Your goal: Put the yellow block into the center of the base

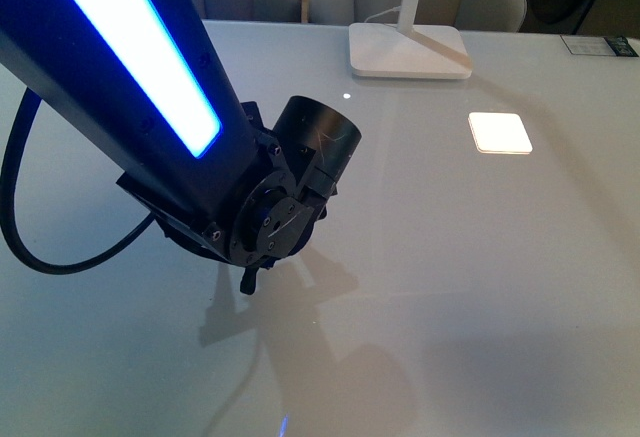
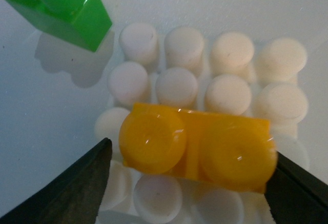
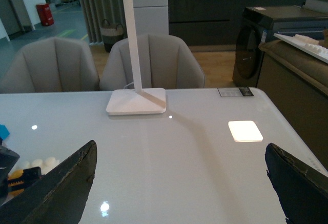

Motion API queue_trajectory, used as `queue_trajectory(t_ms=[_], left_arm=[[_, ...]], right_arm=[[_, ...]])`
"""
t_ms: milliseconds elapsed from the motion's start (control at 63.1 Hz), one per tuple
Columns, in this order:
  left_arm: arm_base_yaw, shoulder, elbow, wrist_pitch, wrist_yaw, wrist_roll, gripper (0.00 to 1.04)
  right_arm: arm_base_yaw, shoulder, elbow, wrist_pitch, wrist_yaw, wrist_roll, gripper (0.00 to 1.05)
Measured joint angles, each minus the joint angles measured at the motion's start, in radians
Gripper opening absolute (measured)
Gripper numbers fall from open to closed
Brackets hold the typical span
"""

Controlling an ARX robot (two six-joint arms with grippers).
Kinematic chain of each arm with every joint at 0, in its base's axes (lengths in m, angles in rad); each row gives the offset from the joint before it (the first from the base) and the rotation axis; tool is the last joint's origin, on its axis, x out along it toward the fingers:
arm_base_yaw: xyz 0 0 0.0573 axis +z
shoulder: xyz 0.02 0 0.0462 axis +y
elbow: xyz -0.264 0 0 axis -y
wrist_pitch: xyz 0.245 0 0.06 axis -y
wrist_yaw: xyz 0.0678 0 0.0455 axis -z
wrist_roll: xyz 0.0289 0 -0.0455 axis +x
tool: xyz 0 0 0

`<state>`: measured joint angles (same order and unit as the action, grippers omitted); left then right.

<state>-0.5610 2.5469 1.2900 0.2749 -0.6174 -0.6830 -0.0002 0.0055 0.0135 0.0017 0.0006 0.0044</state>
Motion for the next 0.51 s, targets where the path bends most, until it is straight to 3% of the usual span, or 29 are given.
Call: queue_trajectory(t_ms=[507], left_arm=[[0.062,-0.225,-0.148,0.031,0.071,-0.027,0.97]], right_arm=[[0.0,0.0,0.0,0.0,0.0,0.0,0.96]])
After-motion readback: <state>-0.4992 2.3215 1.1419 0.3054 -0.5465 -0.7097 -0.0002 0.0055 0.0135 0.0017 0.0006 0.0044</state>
